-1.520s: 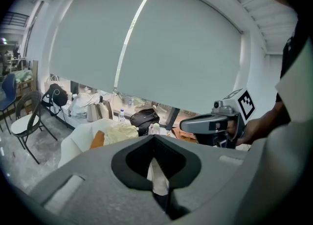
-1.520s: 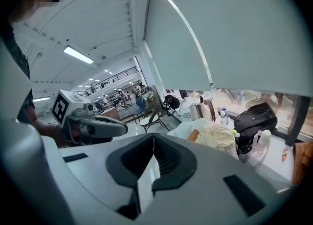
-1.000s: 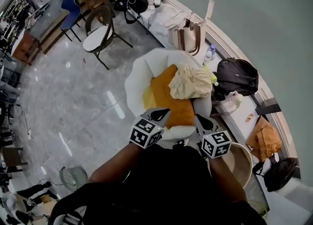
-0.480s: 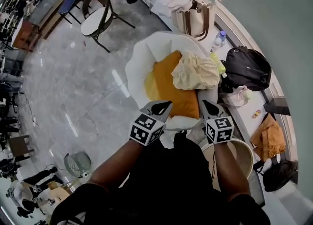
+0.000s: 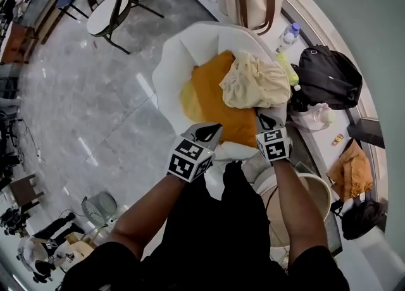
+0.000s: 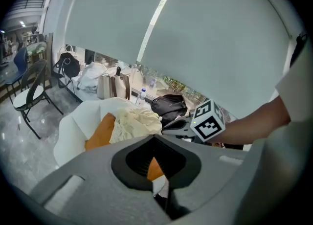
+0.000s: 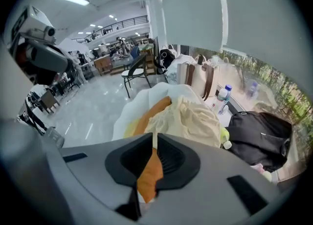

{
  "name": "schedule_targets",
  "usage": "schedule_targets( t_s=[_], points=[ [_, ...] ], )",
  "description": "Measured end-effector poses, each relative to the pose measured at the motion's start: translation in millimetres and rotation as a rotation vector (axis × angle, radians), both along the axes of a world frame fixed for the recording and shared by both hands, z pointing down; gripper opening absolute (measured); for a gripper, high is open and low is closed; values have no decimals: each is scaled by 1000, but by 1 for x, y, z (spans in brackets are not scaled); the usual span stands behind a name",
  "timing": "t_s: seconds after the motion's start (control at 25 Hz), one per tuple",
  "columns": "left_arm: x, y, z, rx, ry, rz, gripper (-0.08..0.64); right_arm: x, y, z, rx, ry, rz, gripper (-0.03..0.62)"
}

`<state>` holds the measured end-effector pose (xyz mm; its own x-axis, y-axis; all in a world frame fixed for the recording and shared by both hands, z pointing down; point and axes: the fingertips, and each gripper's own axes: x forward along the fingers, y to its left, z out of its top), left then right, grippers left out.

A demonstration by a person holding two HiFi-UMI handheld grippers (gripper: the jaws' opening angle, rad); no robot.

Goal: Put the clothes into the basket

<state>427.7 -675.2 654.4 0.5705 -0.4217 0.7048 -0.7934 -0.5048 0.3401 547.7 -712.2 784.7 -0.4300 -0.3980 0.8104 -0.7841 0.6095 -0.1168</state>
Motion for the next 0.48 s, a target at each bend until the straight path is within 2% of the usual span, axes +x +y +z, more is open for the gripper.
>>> schedule_targets(
  t_s=[0.12, 0.32, 0.48],
  points=[
    [-3, 3, 20, -21, -8, -3, 0, 6, -26, 39, -8, 63, 3, 88],
    [-11, 17, 42, -67, -19, -23, 0, 21, -69, 93, -6, 188, -7, 123],
    [-15, 30, 49, -81, -33, -22, 0, 15, -89, 116, 15, 248, -50, 146]
  ],
)
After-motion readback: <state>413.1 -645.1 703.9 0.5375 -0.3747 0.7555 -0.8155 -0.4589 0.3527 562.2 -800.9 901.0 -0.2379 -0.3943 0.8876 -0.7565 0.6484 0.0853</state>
